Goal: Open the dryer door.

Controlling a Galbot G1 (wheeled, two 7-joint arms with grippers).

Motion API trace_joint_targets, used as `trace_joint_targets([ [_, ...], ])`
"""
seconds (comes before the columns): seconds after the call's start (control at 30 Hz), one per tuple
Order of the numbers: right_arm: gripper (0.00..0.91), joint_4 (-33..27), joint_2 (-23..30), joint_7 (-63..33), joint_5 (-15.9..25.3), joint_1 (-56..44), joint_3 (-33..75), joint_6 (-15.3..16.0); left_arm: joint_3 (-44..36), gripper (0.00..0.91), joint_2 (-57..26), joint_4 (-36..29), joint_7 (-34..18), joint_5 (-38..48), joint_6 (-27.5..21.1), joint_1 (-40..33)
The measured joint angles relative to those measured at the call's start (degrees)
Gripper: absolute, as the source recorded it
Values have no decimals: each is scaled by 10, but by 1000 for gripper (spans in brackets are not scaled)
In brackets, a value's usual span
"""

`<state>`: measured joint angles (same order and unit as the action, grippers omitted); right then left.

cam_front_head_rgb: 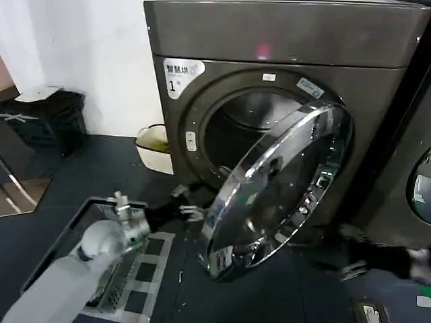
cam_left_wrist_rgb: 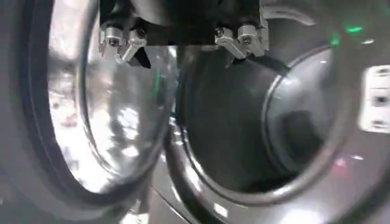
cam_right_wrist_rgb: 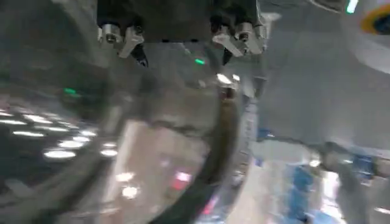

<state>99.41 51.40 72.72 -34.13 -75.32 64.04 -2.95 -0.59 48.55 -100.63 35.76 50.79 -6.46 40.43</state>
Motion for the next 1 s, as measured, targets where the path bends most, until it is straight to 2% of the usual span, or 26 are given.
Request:
trace_joint_targets([
  [0.13,907,23,30,-82,24,-26,82,28,-36,907,-4,3,12,-13,5,-18],
  [0.2,907,44,43,-127,23,-41,122,39,-56,907,-6,-1,17,-11,10,-24],
  [0.3,907,85,67,-223,22,-73,180,40,-82,907,-8,-10,18,-3,19,-35],
  [0.4,907,113,79,-310,43,-100,224,52,-106,907,-8,-11,15,-2,22,-47],
  [0.47,907,126,86,-378,51,-113,244,75,-127,907,-8,-12,14,-2,27,-58],
  [0.53,907,133,92,-462,39,-122,266,116,-149,907,-5,-16,12,0,29,-71],
  [0.67,907,124,92,-575,56,-124,305,151,-195,907,6,-21,5,10,38,-100],
  [0.83,907,73,73,-673,55,-121,366,212,-254,907,30,-13,-8,22,44,-141],
  [1.0,907,18,46,-685,51,-140,433,220,-301,907,68,1,-22,35,45,-182],
])
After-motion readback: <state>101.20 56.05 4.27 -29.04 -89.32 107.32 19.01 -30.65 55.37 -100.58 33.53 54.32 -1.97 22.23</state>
